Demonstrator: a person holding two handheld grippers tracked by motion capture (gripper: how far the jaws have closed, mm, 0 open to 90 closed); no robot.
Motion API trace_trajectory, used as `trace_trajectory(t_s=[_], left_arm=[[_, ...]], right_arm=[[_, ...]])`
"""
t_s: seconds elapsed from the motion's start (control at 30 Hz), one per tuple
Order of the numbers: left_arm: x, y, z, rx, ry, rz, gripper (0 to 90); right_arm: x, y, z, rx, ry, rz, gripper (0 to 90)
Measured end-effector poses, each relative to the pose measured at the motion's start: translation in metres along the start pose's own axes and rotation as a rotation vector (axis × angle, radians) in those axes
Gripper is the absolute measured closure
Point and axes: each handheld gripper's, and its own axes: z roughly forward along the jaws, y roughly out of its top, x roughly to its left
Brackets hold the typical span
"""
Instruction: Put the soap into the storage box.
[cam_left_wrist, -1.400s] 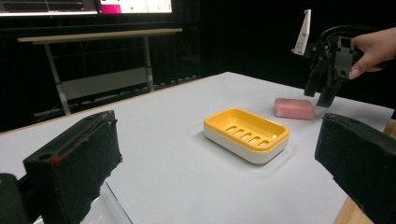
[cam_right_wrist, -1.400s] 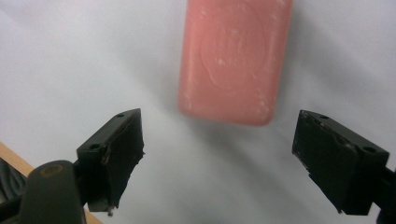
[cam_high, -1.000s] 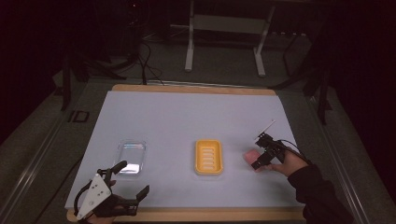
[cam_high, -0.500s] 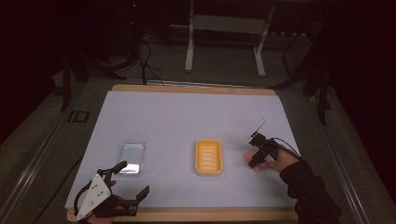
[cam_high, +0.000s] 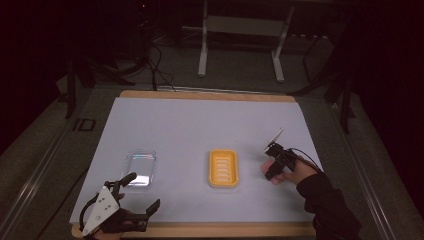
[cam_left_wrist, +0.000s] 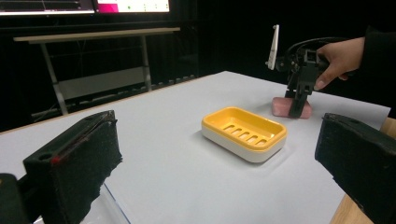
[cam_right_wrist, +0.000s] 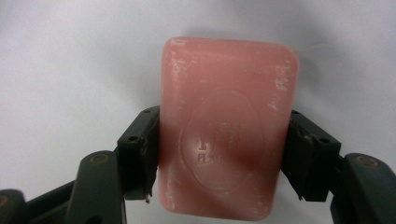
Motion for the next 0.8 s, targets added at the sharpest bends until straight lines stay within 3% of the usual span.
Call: trace_trajectory(t_s=[0.23, 0.3, 0.4, 0.53, 0.8], left_arm=[[0.0, 0.0, -0.001, -0.002, -0.001, 0.001, 0.3], [0.0, 0.0, -0.001, -0.001, -0.002, 0.002, 0.3], [-0.001, 0.0, -0.001, -0.002, -0.003, 0.003, 0.3], [-0.001, 0.0, -0.001, -0.002, -0.003, 0.003, 0.3], [-0.001, 0.001, 0.001, -0.001, -0.007, 0.003, 0.3]], right_arm=[[0.001, 0.003, 0.0, 0.027, -0.011, 0.011, 37.0], [0.002, 0.003, 0.0, 0.027, -0.009, 0.067, 37.3], [0.007, 0.004, 0.0, 0.037, -0.047, 0.085, 37.4], [0.013, 0.004, 0.0, 0.026, -0.081, 0.147, 37.6], [0.022, 0.005, -0.004, -0.006, -0.066, 0.248, 37.6]])
